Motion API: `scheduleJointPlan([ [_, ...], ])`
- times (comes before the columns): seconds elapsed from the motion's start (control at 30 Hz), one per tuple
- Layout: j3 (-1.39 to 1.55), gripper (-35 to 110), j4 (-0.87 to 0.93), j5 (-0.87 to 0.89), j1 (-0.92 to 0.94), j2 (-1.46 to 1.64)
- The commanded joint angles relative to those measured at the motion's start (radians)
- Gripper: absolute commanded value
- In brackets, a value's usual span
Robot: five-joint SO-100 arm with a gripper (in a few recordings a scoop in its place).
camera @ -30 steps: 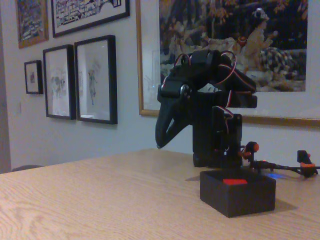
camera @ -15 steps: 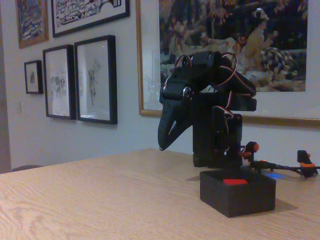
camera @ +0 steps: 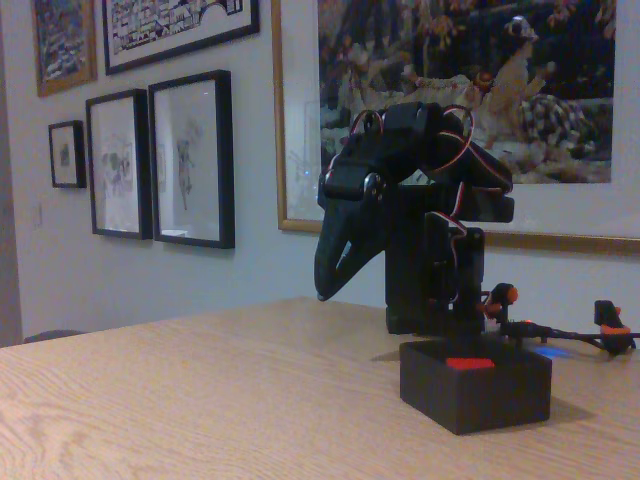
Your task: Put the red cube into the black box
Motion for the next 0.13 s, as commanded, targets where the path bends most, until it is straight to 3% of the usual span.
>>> scheduleJointPlan([
  [0.0,0.003,-35,0.008,0.009,-0.008,0.018],
  [0.1,0.003,-34,0.008,0.014,-0.005,0.018],
])
